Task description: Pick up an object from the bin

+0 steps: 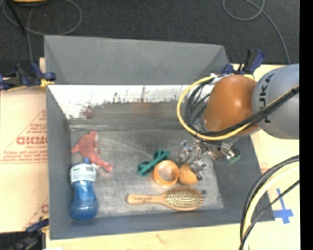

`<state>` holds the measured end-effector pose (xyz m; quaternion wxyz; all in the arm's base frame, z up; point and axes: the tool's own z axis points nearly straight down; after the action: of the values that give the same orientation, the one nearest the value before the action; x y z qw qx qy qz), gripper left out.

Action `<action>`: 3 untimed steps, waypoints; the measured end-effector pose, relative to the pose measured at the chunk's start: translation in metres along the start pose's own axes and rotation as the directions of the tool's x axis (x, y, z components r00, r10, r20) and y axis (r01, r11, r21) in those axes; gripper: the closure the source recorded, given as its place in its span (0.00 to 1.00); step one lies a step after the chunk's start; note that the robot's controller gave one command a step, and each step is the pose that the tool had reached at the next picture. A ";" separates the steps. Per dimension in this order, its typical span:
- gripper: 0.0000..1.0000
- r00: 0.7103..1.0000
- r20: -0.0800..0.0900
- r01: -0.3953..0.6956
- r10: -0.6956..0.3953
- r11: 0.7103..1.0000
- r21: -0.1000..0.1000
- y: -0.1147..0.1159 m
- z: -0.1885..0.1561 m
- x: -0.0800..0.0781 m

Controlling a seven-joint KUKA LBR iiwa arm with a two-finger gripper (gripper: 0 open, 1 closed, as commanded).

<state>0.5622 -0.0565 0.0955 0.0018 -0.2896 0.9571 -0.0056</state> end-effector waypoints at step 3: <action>1.00 1.000 0.000 0.002 -0.002 1.000 0.001 0.000 0.000 0.000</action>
Offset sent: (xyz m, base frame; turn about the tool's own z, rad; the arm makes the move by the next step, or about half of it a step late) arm 0.0203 -0.0218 0.1266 -0.2870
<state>0.5622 -0.0563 0.0955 0.0019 -0.2906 0.9568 -0.0059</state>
